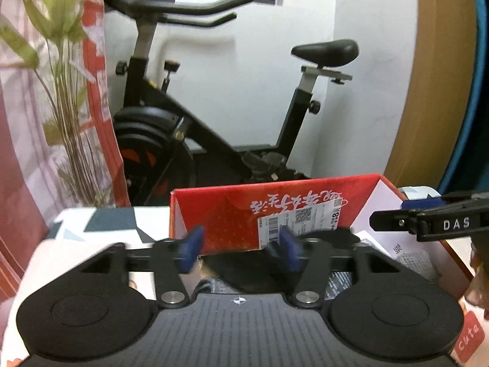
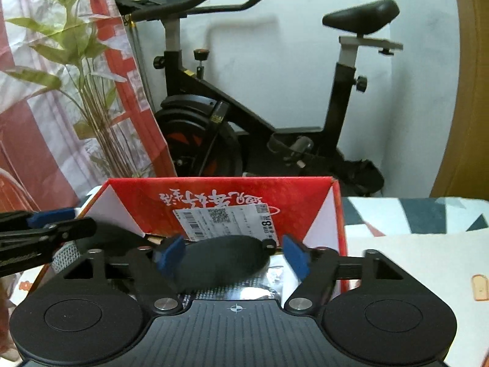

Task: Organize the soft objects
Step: 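Lower the black fabric item into the red box and open both grippers, then move both open grippers to the white plastic bag with green cable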

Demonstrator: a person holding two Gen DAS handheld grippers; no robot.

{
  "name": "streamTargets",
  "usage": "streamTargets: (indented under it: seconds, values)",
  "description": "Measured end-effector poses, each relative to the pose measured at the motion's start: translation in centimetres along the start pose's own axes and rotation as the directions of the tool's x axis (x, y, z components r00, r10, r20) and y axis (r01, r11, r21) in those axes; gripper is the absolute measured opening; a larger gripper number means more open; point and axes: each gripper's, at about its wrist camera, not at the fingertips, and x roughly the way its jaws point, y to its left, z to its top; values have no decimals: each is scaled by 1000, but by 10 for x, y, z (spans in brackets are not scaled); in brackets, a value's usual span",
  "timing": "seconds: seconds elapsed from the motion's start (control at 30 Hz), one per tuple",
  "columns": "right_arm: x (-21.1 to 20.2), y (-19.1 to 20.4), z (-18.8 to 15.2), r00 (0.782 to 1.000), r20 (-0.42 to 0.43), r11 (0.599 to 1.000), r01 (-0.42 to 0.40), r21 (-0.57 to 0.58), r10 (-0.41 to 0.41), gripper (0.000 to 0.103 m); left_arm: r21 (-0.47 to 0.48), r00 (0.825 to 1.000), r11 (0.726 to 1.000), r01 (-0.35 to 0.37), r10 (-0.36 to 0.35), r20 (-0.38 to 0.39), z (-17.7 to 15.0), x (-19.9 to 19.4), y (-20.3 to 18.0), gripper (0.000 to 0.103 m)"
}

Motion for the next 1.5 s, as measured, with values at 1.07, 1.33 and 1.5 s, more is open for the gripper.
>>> streamTargets:
  seconds: [1.07,1.33,1.5]
  values:
    - [-117,14,-110,988,140,997,62,42,-67,103,-19,996,998,-62,63,69,-84,-125,-38,103]
    - [-122,-1,-166,984,170,994,36,107,-54,103,-12,993,995,-99,99,67,-128,-125,-43,103]
    - [-110,-7,-198,990,128,991,45,127,-61,103,-36,993,994,-103,105,45,-152,-121,-43,103]
